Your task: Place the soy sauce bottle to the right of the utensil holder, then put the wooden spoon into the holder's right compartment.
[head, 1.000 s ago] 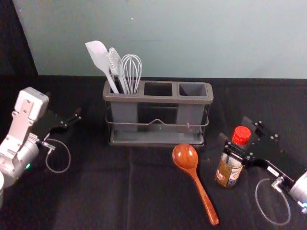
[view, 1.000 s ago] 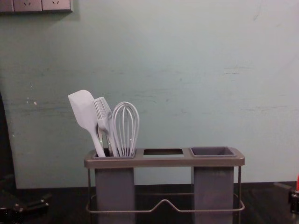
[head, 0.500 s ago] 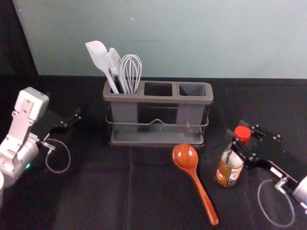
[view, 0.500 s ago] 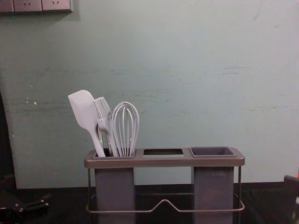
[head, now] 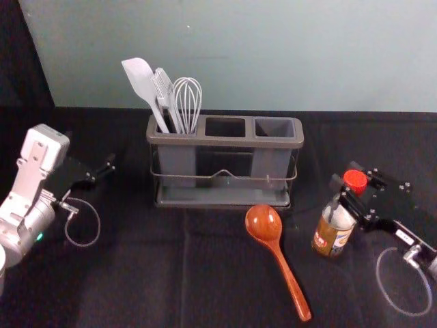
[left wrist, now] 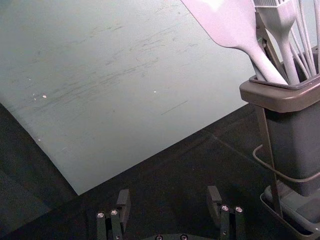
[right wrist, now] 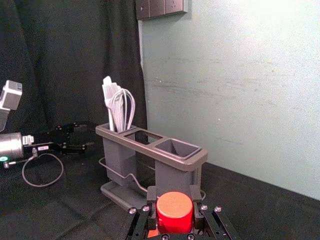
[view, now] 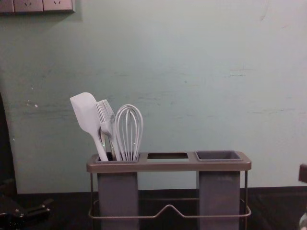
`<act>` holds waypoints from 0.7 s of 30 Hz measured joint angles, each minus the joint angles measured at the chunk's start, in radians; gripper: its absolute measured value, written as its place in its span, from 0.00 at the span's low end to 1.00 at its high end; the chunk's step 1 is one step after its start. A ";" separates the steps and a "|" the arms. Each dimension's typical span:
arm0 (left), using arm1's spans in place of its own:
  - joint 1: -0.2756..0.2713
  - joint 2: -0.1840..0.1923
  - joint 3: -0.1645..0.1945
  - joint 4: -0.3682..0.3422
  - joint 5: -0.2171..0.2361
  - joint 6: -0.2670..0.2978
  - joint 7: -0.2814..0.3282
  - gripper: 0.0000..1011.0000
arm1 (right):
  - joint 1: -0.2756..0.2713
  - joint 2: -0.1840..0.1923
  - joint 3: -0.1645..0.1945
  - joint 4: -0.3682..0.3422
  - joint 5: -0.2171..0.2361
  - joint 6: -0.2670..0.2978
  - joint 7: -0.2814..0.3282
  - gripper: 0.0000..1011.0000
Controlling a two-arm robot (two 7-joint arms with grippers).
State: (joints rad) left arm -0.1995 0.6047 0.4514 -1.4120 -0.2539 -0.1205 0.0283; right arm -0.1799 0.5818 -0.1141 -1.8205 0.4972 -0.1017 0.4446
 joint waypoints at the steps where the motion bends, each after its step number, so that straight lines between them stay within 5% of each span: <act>1: 0.000 0.000 0.000 0.000 0.000 0.000 0.000 0.99 | 0.000 0.004 0.003 -0.002 0.001 0.001 0.003 0.39; 12: 0.000 0.000 0.000 0.000 0.000 0.000 0.000 0.99 | 0.029 0.063 0.041 0.022 0.036 0.003 0.063 0.39; 21: 0.000 0.000 0.000 0.000 0.000 0.000 0.000 0.99 | 0.091 0.074 0.026 0.087 0.082 0.004 0.106 0.39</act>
State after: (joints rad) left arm -0.1995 0.6047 0.4514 -1.4120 -0.2539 -0.1205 0.0283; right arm -0.0887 0.6562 -0.0882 -1.7337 0.5789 -0.0979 0.5509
